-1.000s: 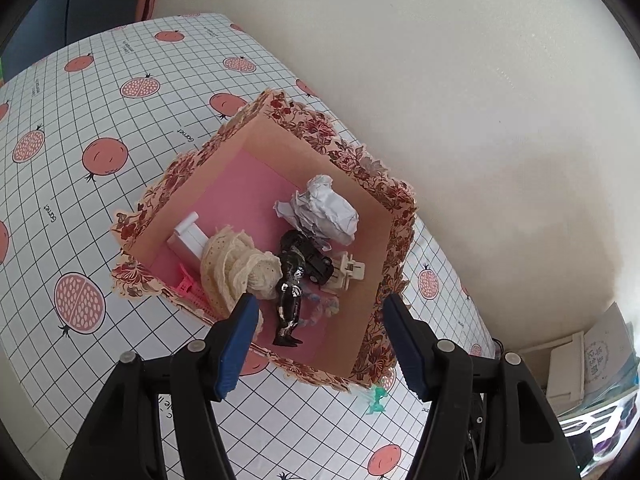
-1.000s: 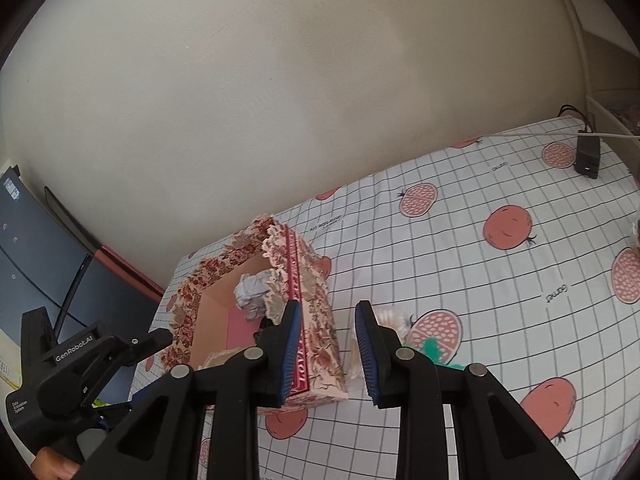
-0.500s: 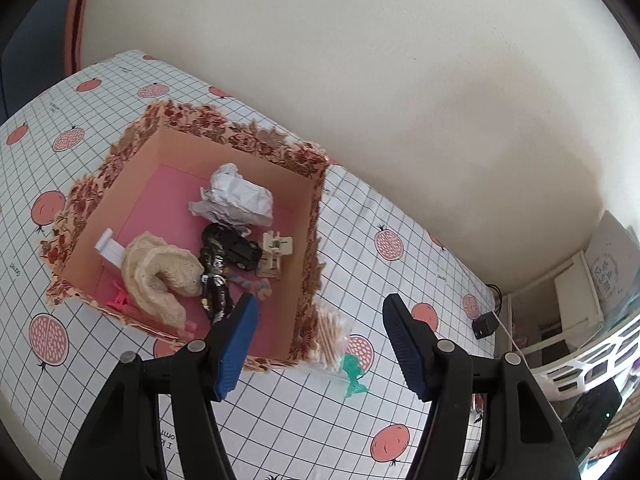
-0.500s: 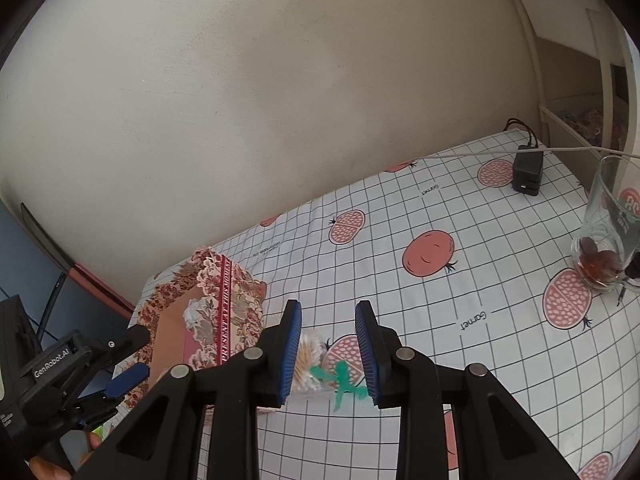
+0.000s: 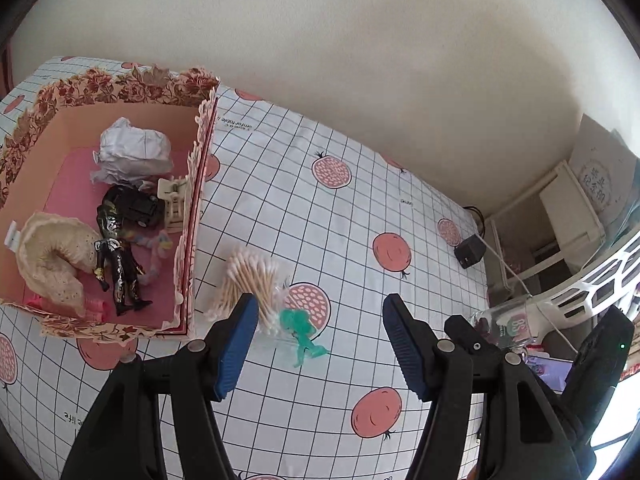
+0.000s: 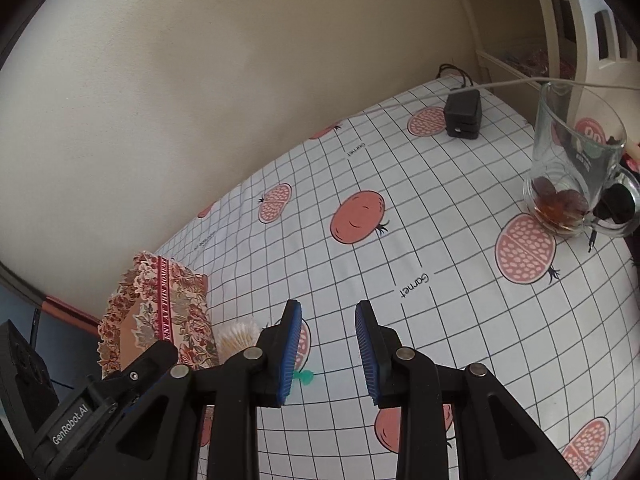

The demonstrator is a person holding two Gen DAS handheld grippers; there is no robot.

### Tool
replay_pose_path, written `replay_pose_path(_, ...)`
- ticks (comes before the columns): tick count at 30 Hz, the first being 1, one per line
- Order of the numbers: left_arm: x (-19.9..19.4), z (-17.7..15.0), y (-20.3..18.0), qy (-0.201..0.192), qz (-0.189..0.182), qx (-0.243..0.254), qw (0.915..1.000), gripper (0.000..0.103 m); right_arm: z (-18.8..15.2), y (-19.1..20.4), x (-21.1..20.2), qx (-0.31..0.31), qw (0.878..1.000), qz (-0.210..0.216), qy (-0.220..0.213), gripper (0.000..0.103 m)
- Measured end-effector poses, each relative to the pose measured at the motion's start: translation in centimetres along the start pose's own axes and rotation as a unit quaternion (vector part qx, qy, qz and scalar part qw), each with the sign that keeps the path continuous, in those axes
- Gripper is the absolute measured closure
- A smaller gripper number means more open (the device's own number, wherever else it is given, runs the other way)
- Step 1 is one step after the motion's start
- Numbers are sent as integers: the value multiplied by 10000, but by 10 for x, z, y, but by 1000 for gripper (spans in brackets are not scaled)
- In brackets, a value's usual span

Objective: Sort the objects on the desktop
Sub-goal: 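Move both tools back toward the cotton swab pack and green toy, then grasp the green plastic toy with the right tool while the left tool grasps the cotton swab bag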

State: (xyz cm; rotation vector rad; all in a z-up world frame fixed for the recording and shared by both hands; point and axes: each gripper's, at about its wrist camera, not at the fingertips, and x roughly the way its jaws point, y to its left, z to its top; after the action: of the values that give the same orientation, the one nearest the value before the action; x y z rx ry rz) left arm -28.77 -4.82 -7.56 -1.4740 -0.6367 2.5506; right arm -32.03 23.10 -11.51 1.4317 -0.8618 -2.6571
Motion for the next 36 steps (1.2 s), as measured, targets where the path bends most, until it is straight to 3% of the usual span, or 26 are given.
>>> replay_pose_path(7, 24, -3, -1, 167, 26, -24, 9999, 37, -4, -17, 12, 400, 9987, -72, 316, 72)
replay_pose_path(14, 36, 0, 12, 153, 420, -223, 9988, 37, -8, -8, 20, 341, 9984, 23, 453, 72)
replay_pose_path(21, 37, 0, 23, 190, 549, -456, 9973, 37, -19, 8, 36, -40, 9973, 53, 735, 72)
replay_pose_path(26, 36, -1, 31, 216, 710, -623, 9953, 37, -34, 22, 56, -410, 9936, 8, 1050, 64)
replay_pose_path(31, 34, 0, 40, 127, 1061, -722, 9917, 37, -46, 38, 71, -984, 9880, -307, 1152, 55)
replay_pose_path(36, 35, 1, 41, 107, 1258, -766, 9890, 37, -54, 43, 88, -1104, 9849, -324, 1291, 51)
